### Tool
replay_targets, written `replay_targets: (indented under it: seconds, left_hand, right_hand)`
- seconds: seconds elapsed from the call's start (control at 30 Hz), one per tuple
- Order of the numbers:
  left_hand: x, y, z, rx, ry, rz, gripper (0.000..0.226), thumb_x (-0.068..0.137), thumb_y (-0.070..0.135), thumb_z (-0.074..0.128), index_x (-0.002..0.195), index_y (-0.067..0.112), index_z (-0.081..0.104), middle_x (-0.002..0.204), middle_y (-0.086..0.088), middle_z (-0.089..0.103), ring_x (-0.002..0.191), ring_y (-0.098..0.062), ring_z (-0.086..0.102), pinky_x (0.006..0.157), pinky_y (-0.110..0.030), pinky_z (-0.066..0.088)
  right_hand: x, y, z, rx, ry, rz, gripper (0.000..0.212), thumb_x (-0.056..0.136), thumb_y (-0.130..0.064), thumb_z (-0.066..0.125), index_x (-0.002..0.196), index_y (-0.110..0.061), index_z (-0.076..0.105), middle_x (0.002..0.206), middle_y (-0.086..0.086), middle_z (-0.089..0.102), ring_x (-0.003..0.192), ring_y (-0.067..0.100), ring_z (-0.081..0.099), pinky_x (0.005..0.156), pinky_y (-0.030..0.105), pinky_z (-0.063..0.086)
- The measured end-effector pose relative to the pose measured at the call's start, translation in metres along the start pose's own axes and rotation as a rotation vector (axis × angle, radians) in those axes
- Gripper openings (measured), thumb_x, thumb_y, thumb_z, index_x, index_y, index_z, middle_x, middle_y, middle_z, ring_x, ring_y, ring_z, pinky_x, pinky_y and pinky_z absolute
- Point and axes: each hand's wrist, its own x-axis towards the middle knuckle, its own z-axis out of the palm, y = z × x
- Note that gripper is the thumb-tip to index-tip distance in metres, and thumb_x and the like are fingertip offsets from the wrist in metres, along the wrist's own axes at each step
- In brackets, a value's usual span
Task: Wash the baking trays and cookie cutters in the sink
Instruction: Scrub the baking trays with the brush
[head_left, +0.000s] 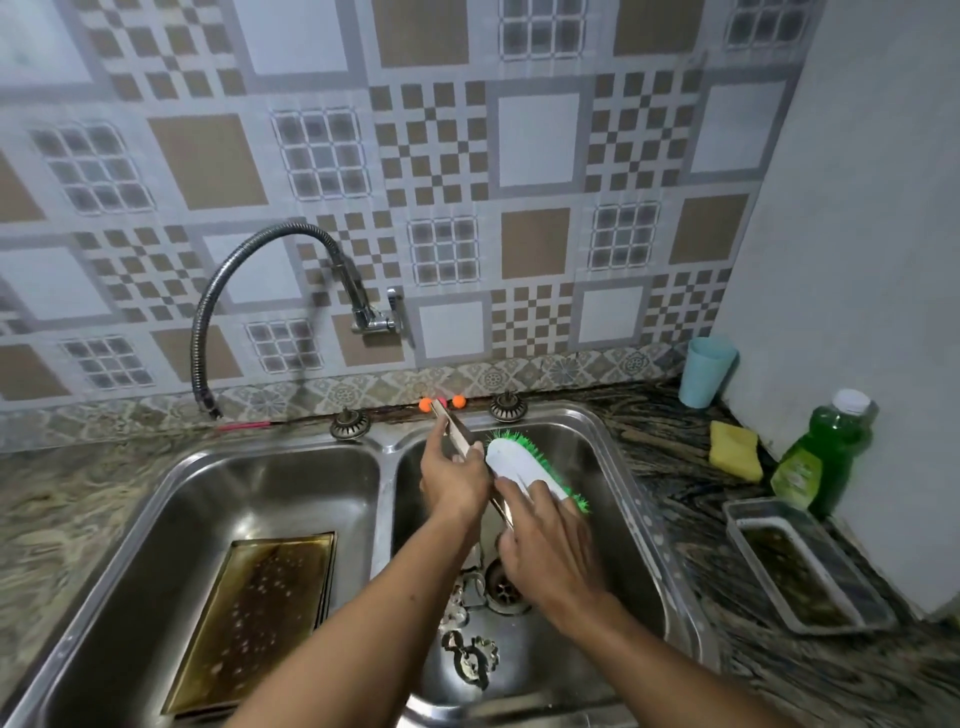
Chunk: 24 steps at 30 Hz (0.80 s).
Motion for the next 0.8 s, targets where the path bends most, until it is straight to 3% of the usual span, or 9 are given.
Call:
replay_targets:
  seconds: [0.1,0.2,0.27,0.4,0.5,0.57,0.67,0.73,0.8]
  left_hand:
    - [0.020,-0.001,-0.022,-0.003,-0.167,0.003,0.061,0.085,0.014,0.067,0.134,0.047,0.052,0.087,-0.006,0.072,0.071,-0.018,0.066,0.082,-0.048,0.061]
    - [0.034,-0.001,-0.057,-0.010,-0.353,0.027,0.063,0.090,0.017,0.066,0.145,0.039,0.046,0.082,-0.006,0.067,0.070,-0.017,0.059,0.074,-0.039,0.056]
    - [0.043,0.000,-0.088,0.027,-0.379,0.085,0.059,0.093,0.019,0.066,0.146,0.037,0.046,0.092,-0.003,0.068,0.078,-0.015,0.061,0.079,-0.035,0.054]
    - [0.072,-0.020,-0.159,0.193,-0.334,0.104,0.058,0.095,0.031,0.066,0.148,0.038,0.044,0.139,0.005,0.053,0.127,-0.013,0.050,0.110,-0.036,0.042]
    - [0.088,-0.032,-0.208,0.169,-0.376,-0.011,0.055,0.101,0.029,0.058,0.151,0.037,0.039,0.146,-0.001,0.049,0.134,-0.027,0.050,0.106,-0.039,0.047]
    - [0.098,-0.041,-0.236,0.185,-0.385,-0.035,0.050,0.104,0.022,0.051,0.151,0.035,0.040,0.143,-0.003,0.053,0.127,-0.025,0.057,0.095,-0.027,0.053]
    - [0.115,-0.054,-0.279,0.243,-0.277,0.013,0.044,0.104,0.008,0.046,0.138,0.034,0.056,0.136,-0.002,0.060,0.110,-0.011,0.061,0.093,-0.017,0.050]
    - [0.123,-0.062,-0.308,0.299,-0.186,-0.013,0.044,0.105,0.003,0.041,0.136,0.026,0.060,0.131,-0.002,0.062,0.100,-0.007,0.059,0.079,-0.008,0.046]
    - [0.129,-0.073,-0.339,0.358,-0.104,-0.036,0.042,0.105,0.004,0.040,0.136,0.025,0.061,0.136,-0.003,0.059,0.105,-0.008,0.055,0.083,-0.015,0.044]
  right_hand:
    - [0.007,-0.011,0.012,-0.031,0.115,0.060,0.058,0.079,-0.019,0.057,0.134,-0.035,0.047,0.109,0.004,0.058,0.090,0.029,0.061,0.077,0.040,0.052]
    - [0.012,-0.030,0.019,0.038,0.151,0.163,0.059,0.083,-0.010,0.053,0.136,-0.036,0.047,0.114,0.003,0.054,0.096,0.028,0.058,0.083,0.038,0.048]
    - [0.015,-0.048,0.026,0.138,0.217,0.223,0.058,0.084,-0.006,0.055,0.135,-0.033,0.051,0.116,0.003,0.056,0.095,0.027,0.059,0.081,0.038,0.048]
    - [0.022,-0.090,0.046,0.490,0.396,0.345,0.052,0.087,0.000,0.056,0.127,-0.034,0.056,0.115,-0.002,0.058,0.088,0.027,0.061,0.076,0.039,0.053]
    - [0.033,-0.129,0.060,0.768,0.479,0.442,0.046,0.088,0.007,0.054,0.115,-0.030,0.059,0.116,-0.005,0.062,0.096,0.019,0.059,0.084,0.029,0.048]
    - [0.040,-0.153,0.078,0.874,0.459,0.515,0.044,0.088,0.009,0.055,0.107,-0.030,0.060,0.113,-0.006,0.064,0.108,0.017,0.059,0.093,0.025,0.044]
    - [0.043,-0.184,0.112,0.937,0.356,0.540,0.046,0.087,0.008,0.057,0.100,-0.036,0.058,0.108,-0.009,0.065,0.108,0.021,0.063,0.096,0.036,0.050]
    - [0.040,-0.204,0.128,0.929,0.256,0.509,0.040,0.089,0.005,0.059,0.102,-0.033,0.058,0.108,-0.006,0.065,0.105,0.019,0.061,0.087,0.022,0.045]
    - [0.037,-0.220,0.144,0.900,0.133,0.512,0.027,0.091,-0.004,0.064,0.108,-0.026,0.060,0.111,-0.002,0.064,0.101,0.016,0.059,0.079,0.015,0.043]
